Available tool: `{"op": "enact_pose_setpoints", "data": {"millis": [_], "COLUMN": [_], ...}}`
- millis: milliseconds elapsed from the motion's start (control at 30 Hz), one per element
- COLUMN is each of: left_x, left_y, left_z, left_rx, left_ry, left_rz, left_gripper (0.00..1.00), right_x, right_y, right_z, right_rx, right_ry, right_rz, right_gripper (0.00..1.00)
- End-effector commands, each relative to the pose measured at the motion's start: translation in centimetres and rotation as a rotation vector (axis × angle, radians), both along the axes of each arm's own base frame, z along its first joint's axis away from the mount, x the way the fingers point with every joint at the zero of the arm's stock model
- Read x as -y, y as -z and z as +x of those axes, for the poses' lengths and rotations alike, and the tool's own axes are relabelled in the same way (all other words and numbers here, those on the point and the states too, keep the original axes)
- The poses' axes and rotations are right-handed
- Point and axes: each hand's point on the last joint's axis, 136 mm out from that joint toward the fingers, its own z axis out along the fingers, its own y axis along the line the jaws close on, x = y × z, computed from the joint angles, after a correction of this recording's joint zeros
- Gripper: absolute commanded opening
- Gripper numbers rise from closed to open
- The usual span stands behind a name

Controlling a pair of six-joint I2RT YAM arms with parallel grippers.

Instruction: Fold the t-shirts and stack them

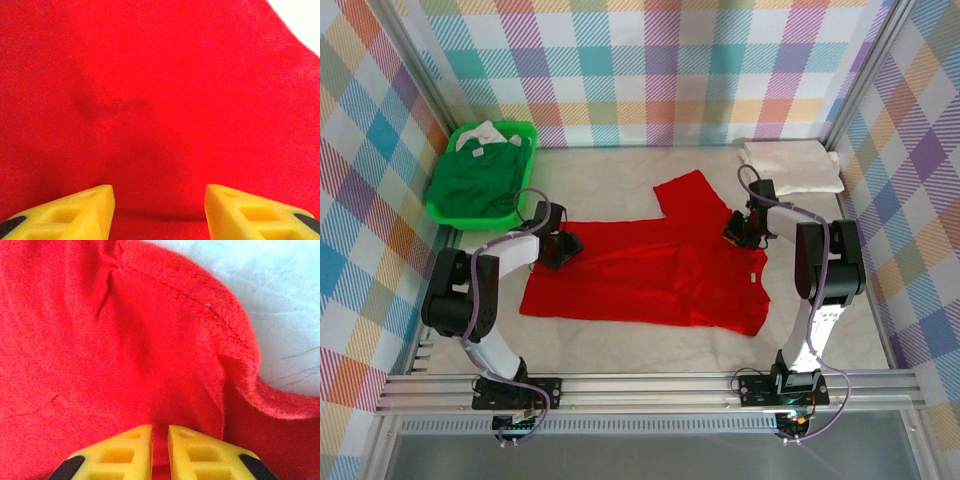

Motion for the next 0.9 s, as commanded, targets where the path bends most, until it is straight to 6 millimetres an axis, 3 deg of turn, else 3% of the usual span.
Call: {"op": "enact_pose_setpoints", "data": {"millis": [0,167,300,400,567,867], "left_x": [-0.7,-3.8,-5.4,-5.7,-8.1,-9.6], "left_y": [-2.6,-5.9,-6.6,-5.3,-3.6,-0.1], "left_z": [0.6,5.6,8.7,9.3,9.5,11.3], "left_rx": [0.002,0.056,0.010,-0.063,-0.124,-0.153], "left_ry": [0.014,0.026,0.058,0.078,0.047,0.009], "left_rz": [0.059,0.173,0.305,0.345,0.474,0.414], "left_gripper": [0.53,0.56,0.58,0.61,0.68,0.69], "right_x": [0.7,-0.8,-2.4,-3.3,-5.3,-6.4], "right_y": [-2.3,-6.5,-8.7,-9.5,-10.4,-11.4], "right_z": [1.6,5.1,6.9,7.6,9.2,11.2], "right_rx": [0.049,0.149,0.221,0.247,0.303,0.336], "right_ry": [0.006,-0.082,-0.158,-0.188,-0.270,-0.313], "right_rz": [-0.017,0.008,0.015,0.015,0.032,0.065], "right_gripper": [0.19,0.23,0.26,0.28,0.30,0.31]}}
